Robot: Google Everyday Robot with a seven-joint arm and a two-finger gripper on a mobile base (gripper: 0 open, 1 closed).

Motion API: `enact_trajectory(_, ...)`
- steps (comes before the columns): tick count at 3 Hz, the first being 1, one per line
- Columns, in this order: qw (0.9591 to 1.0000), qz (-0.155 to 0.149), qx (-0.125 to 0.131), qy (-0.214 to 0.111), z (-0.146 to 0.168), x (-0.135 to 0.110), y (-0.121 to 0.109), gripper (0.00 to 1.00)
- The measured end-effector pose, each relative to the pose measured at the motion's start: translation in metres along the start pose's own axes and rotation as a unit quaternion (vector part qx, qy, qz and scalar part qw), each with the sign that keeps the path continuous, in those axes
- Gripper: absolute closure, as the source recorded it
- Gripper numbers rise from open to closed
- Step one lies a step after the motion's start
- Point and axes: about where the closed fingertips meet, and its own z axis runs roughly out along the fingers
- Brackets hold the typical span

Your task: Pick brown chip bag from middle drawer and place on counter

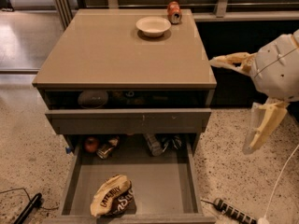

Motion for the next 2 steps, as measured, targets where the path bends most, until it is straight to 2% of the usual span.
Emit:
enact_trajectory(1,0.9989,-0.008,-0.039,-0.022,0.040,0.012,0.032,0.00)
enact_trajectory(2,0.9961,-0.013,-0.079,-0.038,0.076,0.023,0.066,0.00)
